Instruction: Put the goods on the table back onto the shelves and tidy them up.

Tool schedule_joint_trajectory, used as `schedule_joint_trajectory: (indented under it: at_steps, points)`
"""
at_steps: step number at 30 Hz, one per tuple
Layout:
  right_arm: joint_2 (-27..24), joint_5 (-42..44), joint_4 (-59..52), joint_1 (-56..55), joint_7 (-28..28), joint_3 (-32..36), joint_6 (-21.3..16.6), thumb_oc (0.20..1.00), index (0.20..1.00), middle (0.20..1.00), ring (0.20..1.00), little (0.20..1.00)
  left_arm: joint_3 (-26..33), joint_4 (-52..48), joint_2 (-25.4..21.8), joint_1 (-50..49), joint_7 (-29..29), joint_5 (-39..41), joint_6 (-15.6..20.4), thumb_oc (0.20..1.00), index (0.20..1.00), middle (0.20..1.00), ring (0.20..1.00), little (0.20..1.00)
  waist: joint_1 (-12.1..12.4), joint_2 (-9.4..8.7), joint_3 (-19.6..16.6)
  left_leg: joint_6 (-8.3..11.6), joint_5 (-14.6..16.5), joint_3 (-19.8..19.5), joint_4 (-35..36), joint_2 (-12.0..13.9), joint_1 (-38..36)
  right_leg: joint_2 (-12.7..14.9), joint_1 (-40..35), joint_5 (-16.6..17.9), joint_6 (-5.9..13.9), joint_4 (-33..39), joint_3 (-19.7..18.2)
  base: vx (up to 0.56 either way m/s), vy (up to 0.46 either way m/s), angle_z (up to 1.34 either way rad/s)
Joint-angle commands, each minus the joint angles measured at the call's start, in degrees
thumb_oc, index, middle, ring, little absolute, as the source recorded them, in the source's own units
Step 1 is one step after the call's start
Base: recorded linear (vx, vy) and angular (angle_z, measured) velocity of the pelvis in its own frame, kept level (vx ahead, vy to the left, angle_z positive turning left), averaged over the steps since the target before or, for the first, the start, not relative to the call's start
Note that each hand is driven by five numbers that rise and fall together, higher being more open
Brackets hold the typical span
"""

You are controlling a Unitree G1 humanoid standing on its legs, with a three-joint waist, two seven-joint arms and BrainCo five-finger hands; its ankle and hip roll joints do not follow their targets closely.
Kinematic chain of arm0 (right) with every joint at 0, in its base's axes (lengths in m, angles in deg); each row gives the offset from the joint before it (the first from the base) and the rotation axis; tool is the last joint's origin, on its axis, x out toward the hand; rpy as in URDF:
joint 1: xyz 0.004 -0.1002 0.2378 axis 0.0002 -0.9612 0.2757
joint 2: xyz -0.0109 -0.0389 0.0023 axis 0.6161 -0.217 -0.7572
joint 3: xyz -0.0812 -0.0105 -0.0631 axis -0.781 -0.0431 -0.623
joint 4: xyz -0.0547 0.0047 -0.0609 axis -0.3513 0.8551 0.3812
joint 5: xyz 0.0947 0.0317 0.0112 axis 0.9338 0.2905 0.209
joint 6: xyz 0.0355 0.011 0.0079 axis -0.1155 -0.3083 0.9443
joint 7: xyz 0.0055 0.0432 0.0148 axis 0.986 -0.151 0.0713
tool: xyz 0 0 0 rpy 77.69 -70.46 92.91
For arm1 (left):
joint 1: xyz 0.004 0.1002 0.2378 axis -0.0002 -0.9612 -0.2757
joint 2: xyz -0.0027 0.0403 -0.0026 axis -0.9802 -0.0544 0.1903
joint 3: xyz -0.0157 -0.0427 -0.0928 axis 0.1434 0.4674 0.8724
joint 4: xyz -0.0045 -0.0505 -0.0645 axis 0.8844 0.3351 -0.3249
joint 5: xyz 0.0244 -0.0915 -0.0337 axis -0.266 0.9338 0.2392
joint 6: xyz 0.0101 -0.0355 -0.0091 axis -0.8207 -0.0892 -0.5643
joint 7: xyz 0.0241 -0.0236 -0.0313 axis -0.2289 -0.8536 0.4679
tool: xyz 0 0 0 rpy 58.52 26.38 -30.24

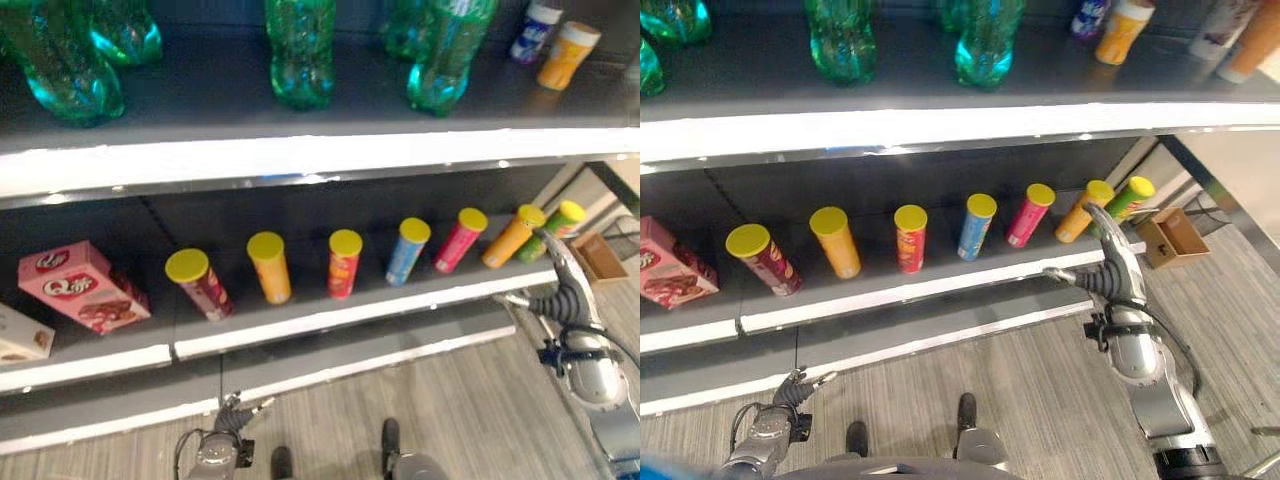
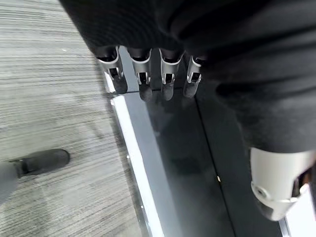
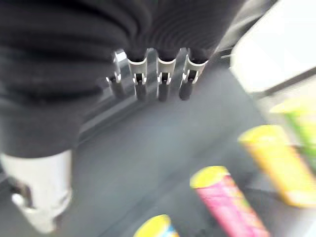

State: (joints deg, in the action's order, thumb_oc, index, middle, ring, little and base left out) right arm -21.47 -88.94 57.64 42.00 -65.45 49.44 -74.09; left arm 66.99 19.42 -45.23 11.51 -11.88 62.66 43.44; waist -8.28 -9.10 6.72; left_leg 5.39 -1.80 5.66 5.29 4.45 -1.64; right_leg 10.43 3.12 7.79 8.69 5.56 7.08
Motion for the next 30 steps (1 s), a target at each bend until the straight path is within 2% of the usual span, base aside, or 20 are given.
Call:
schedule_joint_trajectory:
  at_steps: [1, 2, 4, 6, 7, 8, 9, 12, 16, 19, 20, 21, 22, 25, 26, 27, 29, 30]
  points:
    - [3.6, 13.8, 11.5, 1.7, 0.8, 3.5, 0.1, 1.0, 1.0, 1.0, 1.0, 1.0, 0.6, 3.7, 0.6, 3.1, -0.7, -1.8, 0.9, 1.0, 1.0, 1.0, 1.0, 1.0, -0.8, 0.95, 0.8, -2.73, 8.0, 1.8, -2.2, -0.2, -2.5, 6.2, -0.3, -1.8, 5.55, -4.6, 0.6, 0.02, 0.072, -0.37]
    - [3.6, 13.9, 11.7, 1.8, 0.8, 3.4, 0.0, 1.0, 1.0, 1.0, 1.0, 1.0, 0.6, 3.7, 0.6, 3.1, -0.7, -1.8, 0.9, 1.0, 1.0, 1.0, 1.0, 1.0, -0.8, 0.92, 0.9, -2.73, 8.0, 1.8, -2.1, -0.2, -2.6, 6.2, -0.4, -1.8, 5.56, -4.6, 0.6, 0.02, 0.071, -0.31]
    - [8.4, 18.8, 22.5, 1.7, -0.4, 5.3, 0.8, 1.0, 1.0, 1.0, 1.0, 1.0, 1.0, 3.7, 0.3, 3.1, -0.7, -1.2, 0.8, 1.0, 1.0, 1.0, 1.0, 1.0, -1.5, 1.3, 0.7, -3.01, 8.2, 2.2, -1.9, -0.7, -3.1, 6.5, -0.4, -1.8, 5.71, -4.8, -0.1, 0.01, 0.049, -0.18]
    - [9.3, 20.0, 25.6, 1.8, -0.4, 5.7, 0.8, 1.0, 1.0, 1.0, 1.0, 1.0, 0.9, 4.0, 0.3, 3.3, -0.7, -1.1, 0.6, 1.0, 1.0, 1.0, 1.0, 1.0, -1.8, 1.36, 0.8, -3.07, 8.3, 2.2, -1.9, -0.8, -3.1, 6.5, -0.1, -1.8, 5.78, -5.0, -0.3, -0.01, 0.018, -0.02]
    - [10.2, 20.9, 29.1, 2.0, -0.7, 5.6, 1.0, 1.0, 1.0, 1.0, 1.0, 1.0, 1.0, 4.2, 0.0, 3.6, -0.8, -0.9, 0.5, 1.0, 1.0, 1.0, 1.0, 1.0, -2.0, 1.4, 0.9, -3.13, 8.3, 2.3, -1.9, -0.9, -3.2, 6.6, 0.1, -1.8, 5.79, -5.2, -0.6, -0.01, 0.053, 0.0]
    - [12.2, 23.3, 37.3, 2.1, -0.5, 5.2, 1.4, 1.0, 1.0, 1.0, 1.0, 1.0, 0.5, 5.0, -0.1, 3.7, -0.7, -1.0, 0.5, 1.0, 1.0, 1.0, 1.0, 1.0, -2.4, 1.46, 1.0, -3.29, 8.5, 2.7, -1.8, -1.2, -3.8, 6.8, 0.1, -1.6, 5.91, -5.3, -1.4, 0.0, 0.059, -0.11]
    - [13.0, 23.8, 39.4, 2.2, -0.3, 4.9, 1.8, 1.0, 1.0, 1.0, 1.0, 1.0, 0.4, 5.0, -0.3, 3.8, -0.9, -1.0, 0.5, 1.0, 1.0, 1.0, 1.0, 1.0, -2.5, 1.54, 1.0, -3.35, 8.6, 2.9, -1.7, -1.3, -4.0, 6.8, 0.1, -1.6, 5.96, -5.3, -1.6, 0.0, 0.062, -0.16]
    - [14.6, 24.2, 44.2, 1.7, 1.6, 3.1, 3.0, 1.0, 1.0, 1.0, 1.0, 1.0, 0.2, 5.0, -0.5, 3.9, -1.1, -1.4, 0.5, 1.0, 1.0, 1.0, 1.0, 1.0, -2.8, 1.48, 1.3, -3.57, 8.8, 3.2, -1.8, -1.6, -4.4, 6.9, 0.3, -1.5, 6.01, -5.6, -2.3, -0.01, 0.032, -0.2]
    - [17.4, 24.5, 53.9, 0.8, 7.5, -2.4, 5.3, 1.0, 1.0, 1.0, 1.0, 1.0, -1.4, 5.7, -1.0, 4.7, -2.3, -2.7, 0.5, 1.0, 1.0, 1.0, 1.0, 1.0, -3.2, 1.03, 2.2, -3.74, 9.0, 3.9, -1.8, -1.9, -5.3, 7.1, 0.9, -1.6, 6.09, -6.7, -3.8, -0.04, 0.026, -0.11]
    - [19.0, 23.8, 57.6, 2.2, 9.9, -6.0, 6.2, 1.0, 1.0, 1.0, 1.0, 1.0, -2.9, 5.6, -1.5, 5.7, -2.8, -3.1, 0.5, 1.0, 1.0, 1.0, 1.0, 1.0, -3.4, 0.45, 4.1, -3.88, 8.7, 5.4, -2.6, -1.3, -5.0, 6.0, 3.2, 0.3, 6.2, -7.1, -4.9, -0.14, -0.032, -0.19]
    - [19.2, 23.6, 57.3, 2.7, 10.1, -6.7, 6.2, 1.0, 1.0, 1.0, 1.0, 1.0, -3.3, 5.6, -1.6, 6.0, -2.8, -3.1, 0.5, 1.0, 1.0, 1.0, 1.0, 1.0, -3.1, 0.35, 4.9, -3.85, 8.7, 6.5, -3.0, -0.8, -4.7, 5.8, 4.5, 1.2, 6.3, -7.6, -4.3, -0.19, -0.081, -0.48]
    - [19.3, 23.7, 57.5, 3.2, 10.2, -7.0, 6.1, 1.0, 1.0, 1.0, 1.0, 1.0, -3.4, 5.4, -1.8, 6.2, -2.9, -3.3, 0.4, 1.0, 1.0, 1.0, 1.0, 1.0, -2.6, 0.52, 5.6, -3.77, 8.5, 8.0, -3.9, 0.1, -4.2, 6.5, 5.4, 1.4, 6.31, -8.0, -1.5, -0.24, -0.168, -1.45]
    - [19.1, 23.1, 56.8, 3.9, 10.2, -6.9, 6.0, 1.0, 1.0, 1.0, 1.0, 1.0, -3.4, 5.0, -1.9, 6.2, -3.3, -3.4, 0.2, 1.0, 1.0, 1.0, 1.0, 1.0, -1.6, 1.53, 6.4, -3.15, 8.6, 10.5, -6.0, 2.9, -3.3, 8.8, 4.5, 0.5, 5.27, -8.5, 5.2, -0.24, -0.191, -1.53]
    - [17.8, 22.8, 57.8, 5.4, 9.3, -5.5, 5.8, 1.0, 1.0, 1.0, 1.0, 1.0, -3.0, 5.2, -2.4, 6.9, -3.4, -3.0, 0.2, 1.0, 1.0, 1.0, 1.0, 1.0, -0.5, 2.47, 5.9, -2.43, 7.8, 13.9, -7.8, 6.0, -1.3, 13.9, 2.4, 1.7, 4.52, -9.0, 10.7, -0.18, -0.178, -0.82]
    - [17.5, 22.6, 58.0, 5.8, 8.9, -5.0, 5.8, 1.0, 1.0, 1.0, 1.0, 1.0, -2.9, 5.3, -2.4, 7.0, -3.5, -2.8, 0.1, 1.0, 1.0, 1.0, 1.0, 1.0, -0.2, 2.69, 5.6, -2.09, 7.8, 14.8, -8.3, 6.8, -1.0, 15.3, 1.7, 2.9, 4.75, -8.9, 11.6, -0.05, -0.216, -0.84]
    - [17.2, 22.3, 58.5, 5.9, 8.7, -4.7, 5.8, 1.0, 1.0, 1.0, 1.0, 1.0, -2.7, 5.5, -2.6, 7.1, -3.6, -2.7, 0.1, 1.0, 1.0, 1.0, 1.0, 1.0, 0.3, 3.13, 5.0, -1.24, 8.5, 14.8, -8.3, 8.1, -1.1, 16.5, 0.5, 4.0, 5.79, -8.7, 12.2, -0.04, -0.261, -0.93]
    - [16.9, 21.7, 58.4, 6.1, 8.4, -4.1, 6.0, 1.0, 1.0, 1.0, 1.0, 1.0, -2.2, 5.4, -2.8, 6.7, -3.9, -2.1, 0.1, 1.0, 1.0, 1.0, 1.0, 1.0, 1.1, 3.0, 4.5, -0.4, 7.6, 16.0, -9.2, 9.9, -0.2, 19.3, -0.4, 7.9, 6.31, -8.3, 14.8, -0.05, -0.358, -0.64]
    - [16.7, 21.4, 58.2, 6.0, 8.3, -3.9, 6.0, 1.0, 1.0, 1.0, 1.0, 1.0, -1.5, 5.2, -3.2, 6.1, -3.9, -2.2, 0.1, 1.0, 1.0, 1.0, 1.0, 1.0, 1.9, 2.98, 4.1, 0.69, 6.9, 17.2, -10.1, 12.0, 0.4, 20.6, -1.2, 10.8, 6.31, -7.8, 16.8, -0.02, -0.317, -0.79]
